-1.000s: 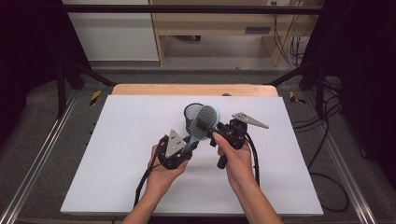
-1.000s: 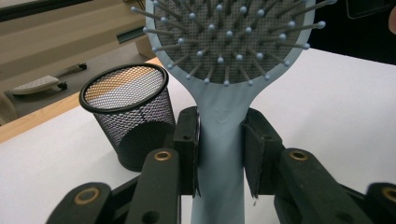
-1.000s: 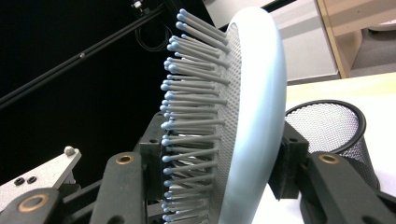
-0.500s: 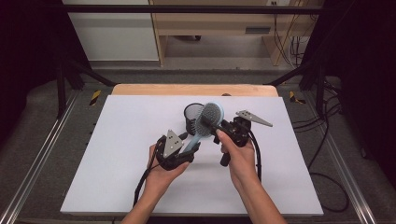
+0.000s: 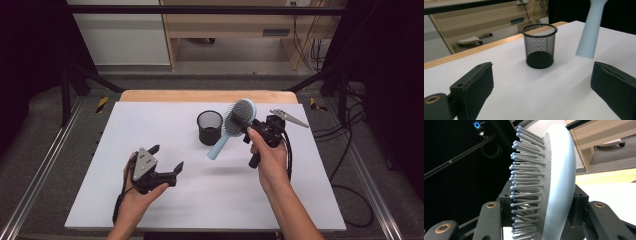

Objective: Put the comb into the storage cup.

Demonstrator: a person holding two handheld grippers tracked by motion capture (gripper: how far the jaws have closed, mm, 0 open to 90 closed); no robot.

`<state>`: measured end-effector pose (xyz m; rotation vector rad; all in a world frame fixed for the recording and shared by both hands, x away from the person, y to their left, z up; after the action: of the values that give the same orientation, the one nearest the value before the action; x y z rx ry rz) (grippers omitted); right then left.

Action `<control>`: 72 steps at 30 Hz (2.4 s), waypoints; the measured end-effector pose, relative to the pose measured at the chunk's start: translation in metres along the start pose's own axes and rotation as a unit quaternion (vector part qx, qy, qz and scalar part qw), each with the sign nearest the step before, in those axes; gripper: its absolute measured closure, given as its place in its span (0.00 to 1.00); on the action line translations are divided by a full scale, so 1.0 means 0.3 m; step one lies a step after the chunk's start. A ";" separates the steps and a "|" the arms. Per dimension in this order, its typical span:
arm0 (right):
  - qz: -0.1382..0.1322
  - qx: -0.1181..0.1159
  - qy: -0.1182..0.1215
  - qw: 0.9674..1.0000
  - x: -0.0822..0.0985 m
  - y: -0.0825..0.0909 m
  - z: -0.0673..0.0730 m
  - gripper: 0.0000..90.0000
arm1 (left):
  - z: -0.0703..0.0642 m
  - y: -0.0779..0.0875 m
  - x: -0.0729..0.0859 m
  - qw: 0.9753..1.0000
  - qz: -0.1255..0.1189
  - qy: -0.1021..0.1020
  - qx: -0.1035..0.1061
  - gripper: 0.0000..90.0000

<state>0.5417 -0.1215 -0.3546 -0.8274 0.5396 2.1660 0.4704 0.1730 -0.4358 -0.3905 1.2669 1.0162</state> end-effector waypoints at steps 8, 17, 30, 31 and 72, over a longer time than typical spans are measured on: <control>-0.008 -0.006 0.002 1.000 -0.040 -0.043 0.044 0.57 | 0.098 0.063 0.108 0.999 -0.012 0.035 -0.032 0.04; -0.026 -0.010 0.006 1.000 -0.107 -0.145 0.088 0.56 | 0.195 0.124 0.173 0.994 -0.017 0.075 -0.073 0.04; -0.047 0.014 0.036 0.998 -0.198 -0.250 0.069 0.56 | 0.197 0.132 0.177 0.994 -0.029 0.074 -0.079 0.03; -0.046 0.017 0.037 0.998 -0.198 -0.258 0.064 0.56 | 0.196 0.132 0.178 0.994 -0.029 0.074 -0.078 0.03; -0.013 0.065 0.078 0.995 -0.147 -0.374 -0.014 0.56 | 0.265 0.168 0.200 0.990 -0.044 0.086 -0.104 0.02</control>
<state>0.6515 -0.0743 -0.3396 -0.9314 0.7371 2.0296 0.4754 0.2833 -0.4522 -0.7018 1.2874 1.0612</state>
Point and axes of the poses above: each handheld gripper's, and its own axes: y roughly backward along the jaws, x roughly out of its underside, z roughly to its left, the point moved 5 cm from there along -y, roughly forward along the jaws, and after that the axes turned 14 degrees about -y, right-handed, at the moved point
